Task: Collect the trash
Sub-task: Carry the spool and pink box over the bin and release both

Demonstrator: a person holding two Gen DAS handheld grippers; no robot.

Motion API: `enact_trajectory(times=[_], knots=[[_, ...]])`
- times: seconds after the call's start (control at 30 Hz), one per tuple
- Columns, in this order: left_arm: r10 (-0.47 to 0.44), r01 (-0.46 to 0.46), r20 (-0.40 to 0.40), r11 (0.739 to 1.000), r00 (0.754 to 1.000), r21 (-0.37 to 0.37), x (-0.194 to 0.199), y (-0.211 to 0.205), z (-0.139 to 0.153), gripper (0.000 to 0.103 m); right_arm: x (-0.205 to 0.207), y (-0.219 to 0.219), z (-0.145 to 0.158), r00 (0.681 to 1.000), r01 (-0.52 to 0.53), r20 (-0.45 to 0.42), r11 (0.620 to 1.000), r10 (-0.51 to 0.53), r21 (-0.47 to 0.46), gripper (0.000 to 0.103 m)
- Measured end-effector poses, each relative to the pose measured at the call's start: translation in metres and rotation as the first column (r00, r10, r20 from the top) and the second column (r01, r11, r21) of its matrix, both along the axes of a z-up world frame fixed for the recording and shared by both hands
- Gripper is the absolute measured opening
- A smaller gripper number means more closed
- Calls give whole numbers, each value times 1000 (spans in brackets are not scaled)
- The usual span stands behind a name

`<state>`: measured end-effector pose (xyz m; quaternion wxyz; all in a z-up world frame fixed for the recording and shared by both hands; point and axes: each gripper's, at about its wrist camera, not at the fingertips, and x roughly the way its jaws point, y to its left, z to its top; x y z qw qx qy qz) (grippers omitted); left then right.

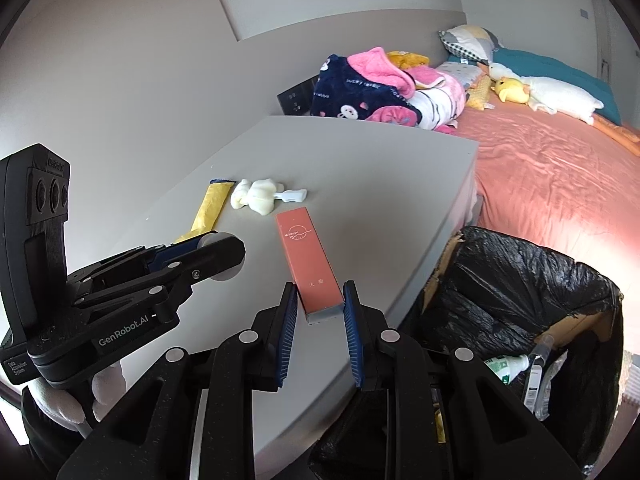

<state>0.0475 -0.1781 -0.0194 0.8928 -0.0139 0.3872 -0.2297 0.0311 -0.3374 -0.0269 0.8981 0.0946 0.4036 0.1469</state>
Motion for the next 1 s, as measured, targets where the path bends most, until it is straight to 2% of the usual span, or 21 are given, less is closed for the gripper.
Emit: enact_trajectory(times=[1.0], knots=[[-170, 170, -24, 985, 985, 3, -18, -86, 1, 27, -41, -82, 3, 986, 169, 10, 986, -169, 12, 25]])
